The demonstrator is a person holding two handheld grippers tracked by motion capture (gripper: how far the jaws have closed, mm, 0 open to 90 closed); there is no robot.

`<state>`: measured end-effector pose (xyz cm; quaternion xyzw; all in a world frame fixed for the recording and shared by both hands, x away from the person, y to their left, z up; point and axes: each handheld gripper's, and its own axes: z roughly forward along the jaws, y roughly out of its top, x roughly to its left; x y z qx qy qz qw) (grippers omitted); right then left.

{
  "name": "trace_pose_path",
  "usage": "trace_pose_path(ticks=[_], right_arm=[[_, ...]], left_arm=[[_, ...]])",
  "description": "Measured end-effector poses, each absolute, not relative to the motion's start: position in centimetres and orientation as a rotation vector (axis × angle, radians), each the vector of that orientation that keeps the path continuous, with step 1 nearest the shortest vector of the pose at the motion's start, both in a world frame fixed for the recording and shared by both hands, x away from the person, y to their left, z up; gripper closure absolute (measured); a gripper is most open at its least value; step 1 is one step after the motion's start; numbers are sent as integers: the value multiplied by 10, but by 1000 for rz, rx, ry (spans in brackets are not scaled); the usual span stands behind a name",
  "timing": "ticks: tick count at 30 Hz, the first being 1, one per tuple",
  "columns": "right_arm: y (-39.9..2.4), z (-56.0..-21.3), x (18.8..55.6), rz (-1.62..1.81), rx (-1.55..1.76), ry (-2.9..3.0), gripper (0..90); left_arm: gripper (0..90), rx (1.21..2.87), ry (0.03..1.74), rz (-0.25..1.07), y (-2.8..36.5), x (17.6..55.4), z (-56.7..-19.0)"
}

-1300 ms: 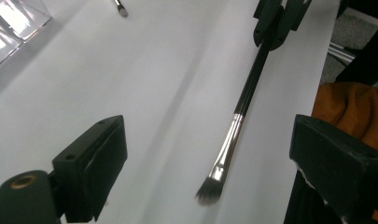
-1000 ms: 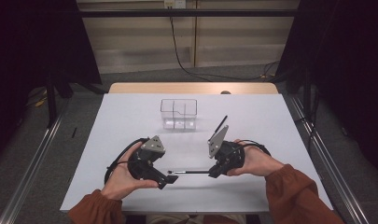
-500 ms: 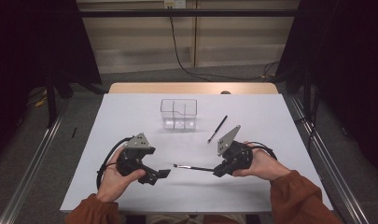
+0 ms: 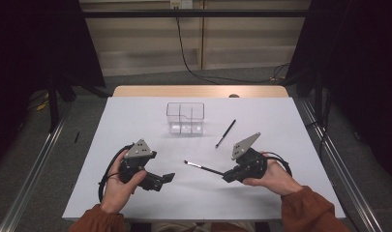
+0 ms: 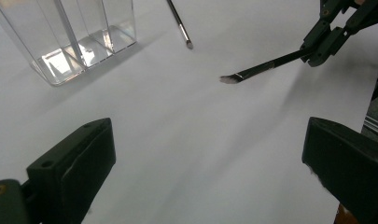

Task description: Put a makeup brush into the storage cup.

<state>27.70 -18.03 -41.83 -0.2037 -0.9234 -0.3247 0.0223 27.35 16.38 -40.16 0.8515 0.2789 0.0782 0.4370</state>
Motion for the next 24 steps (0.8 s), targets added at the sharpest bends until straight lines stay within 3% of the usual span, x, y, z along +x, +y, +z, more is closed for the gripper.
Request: trace_pose_path(ticks=[24], right_arm=[[-181,-434,265,-1400,-758,-2739,841]], left_arm=[[28,2086,704,181,166,271,-412]])
